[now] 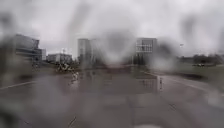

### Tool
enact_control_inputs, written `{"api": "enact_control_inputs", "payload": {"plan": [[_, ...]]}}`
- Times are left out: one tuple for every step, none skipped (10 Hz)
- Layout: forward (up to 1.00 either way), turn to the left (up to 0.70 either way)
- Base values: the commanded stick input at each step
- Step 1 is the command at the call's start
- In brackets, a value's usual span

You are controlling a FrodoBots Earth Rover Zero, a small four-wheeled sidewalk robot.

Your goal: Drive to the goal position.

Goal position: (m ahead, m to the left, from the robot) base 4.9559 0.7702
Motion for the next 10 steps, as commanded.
{"api": "enact_control_inputs", "payload": {"plan": [[0.07,0.00],[0.07,0.00],[0.07,0.00],[0.07,0.00],[0.07,0.00],[0.07,0.00],[0.07,0.00],[0.07,0.00],[0.07,0.00],[0.07,0.00]]}}
